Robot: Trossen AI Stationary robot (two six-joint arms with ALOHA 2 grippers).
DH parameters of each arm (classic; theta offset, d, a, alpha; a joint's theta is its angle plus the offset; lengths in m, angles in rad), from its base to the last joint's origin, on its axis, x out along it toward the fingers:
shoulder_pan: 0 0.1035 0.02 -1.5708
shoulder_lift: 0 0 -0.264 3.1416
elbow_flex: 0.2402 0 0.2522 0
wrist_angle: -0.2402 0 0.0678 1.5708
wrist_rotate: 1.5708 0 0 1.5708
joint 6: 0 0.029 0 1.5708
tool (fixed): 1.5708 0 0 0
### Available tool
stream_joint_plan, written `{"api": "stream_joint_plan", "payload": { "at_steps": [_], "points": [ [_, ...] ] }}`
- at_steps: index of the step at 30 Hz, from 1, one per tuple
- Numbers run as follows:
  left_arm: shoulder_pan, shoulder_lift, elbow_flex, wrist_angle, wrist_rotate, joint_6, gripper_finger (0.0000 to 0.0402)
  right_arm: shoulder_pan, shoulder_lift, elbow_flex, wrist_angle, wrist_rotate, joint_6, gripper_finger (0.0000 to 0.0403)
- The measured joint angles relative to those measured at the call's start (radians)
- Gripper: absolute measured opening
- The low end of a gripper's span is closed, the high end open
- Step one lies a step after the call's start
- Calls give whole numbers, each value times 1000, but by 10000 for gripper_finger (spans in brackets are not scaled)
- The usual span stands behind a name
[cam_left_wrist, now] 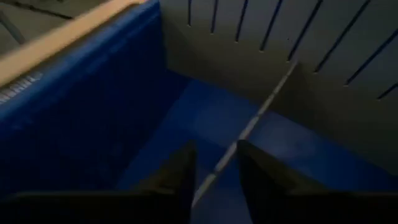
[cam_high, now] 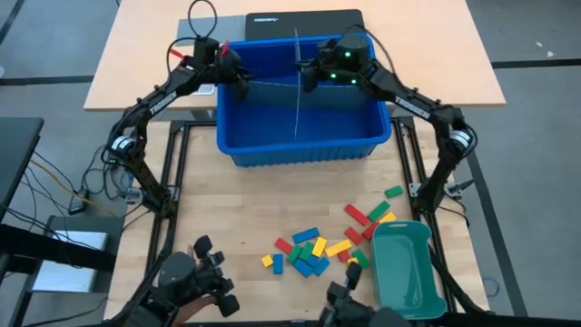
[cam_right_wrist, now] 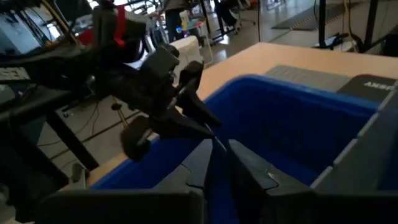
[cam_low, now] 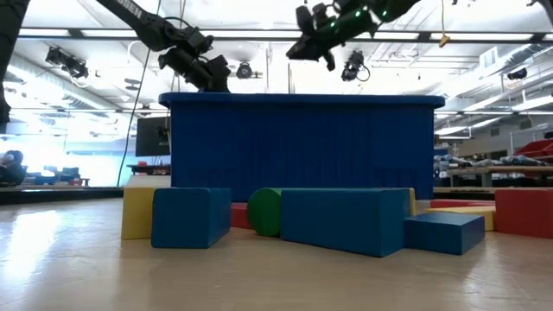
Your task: Sort Items/Unsort Items
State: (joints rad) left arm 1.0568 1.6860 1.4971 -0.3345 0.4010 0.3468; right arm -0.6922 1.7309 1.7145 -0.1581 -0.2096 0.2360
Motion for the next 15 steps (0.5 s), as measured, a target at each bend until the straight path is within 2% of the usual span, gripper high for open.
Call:
{"api": "stream_joint_plan", "payload": {
  "at_steps": [5, 10, 15],
  "points": [
    [11, 50, 50, -120, 15, 25, 166, 2, -70, 2, -83, 0, -3, 86],
    [7, 104, 57, -125, 11, 47, 168, 2, -108, 2, -141, -1, -29, 109],
    [-8, 112, 61, -124, -15, 45, 166, 0, -114, 2, -184, -1, -30, 114]
  ]
}}
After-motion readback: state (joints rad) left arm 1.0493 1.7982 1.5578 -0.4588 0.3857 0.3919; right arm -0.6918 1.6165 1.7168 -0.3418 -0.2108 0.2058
